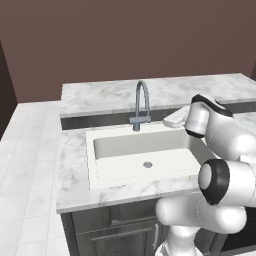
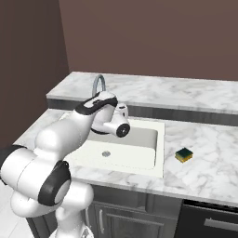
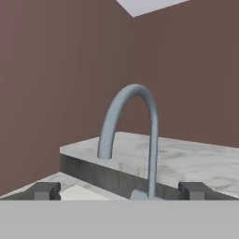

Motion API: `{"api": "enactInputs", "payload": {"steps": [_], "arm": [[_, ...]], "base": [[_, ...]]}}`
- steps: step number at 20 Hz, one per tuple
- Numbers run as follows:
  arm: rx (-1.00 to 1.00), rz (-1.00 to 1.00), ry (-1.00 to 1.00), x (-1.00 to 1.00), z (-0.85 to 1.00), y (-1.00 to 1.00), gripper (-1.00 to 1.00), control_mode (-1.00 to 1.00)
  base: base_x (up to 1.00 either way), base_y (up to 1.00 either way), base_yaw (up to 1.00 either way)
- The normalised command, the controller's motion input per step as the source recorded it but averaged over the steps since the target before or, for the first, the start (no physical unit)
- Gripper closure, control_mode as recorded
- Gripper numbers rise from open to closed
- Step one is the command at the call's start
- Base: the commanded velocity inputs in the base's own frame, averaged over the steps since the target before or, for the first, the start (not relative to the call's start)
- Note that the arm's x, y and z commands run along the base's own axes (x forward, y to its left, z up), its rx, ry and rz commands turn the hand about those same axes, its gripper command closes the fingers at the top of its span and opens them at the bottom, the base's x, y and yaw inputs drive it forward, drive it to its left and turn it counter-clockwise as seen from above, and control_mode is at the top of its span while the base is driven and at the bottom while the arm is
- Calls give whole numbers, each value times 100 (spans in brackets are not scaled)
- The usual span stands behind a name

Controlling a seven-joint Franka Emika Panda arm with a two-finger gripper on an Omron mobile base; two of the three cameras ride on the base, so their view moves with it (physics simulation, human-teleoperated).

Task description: Soak the sponge with water for a few seconds and then drop it inside the sink.

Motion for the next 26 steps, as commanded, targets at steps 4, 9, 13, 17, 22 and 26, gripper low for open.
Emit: {"api": "enactInputs", "payload": {"steps": [4,9,13,17,22,26], "arm": [[0,0,8,13,0,0,-100,-100],[0,0,10,13,0,0,-100,-100],[0,0,3,9,-3,0,-100,-100],[0,0,0,8,-16,0,-100,-100],[0,1,0,7,-15,0,-100,-100],[0,0,0,6,-13,0,-100,-100]], "base": [[0,0,0],[0,0,0],[0,0,0],[0,0,0],[0,0,0],[0,0,0]]}}
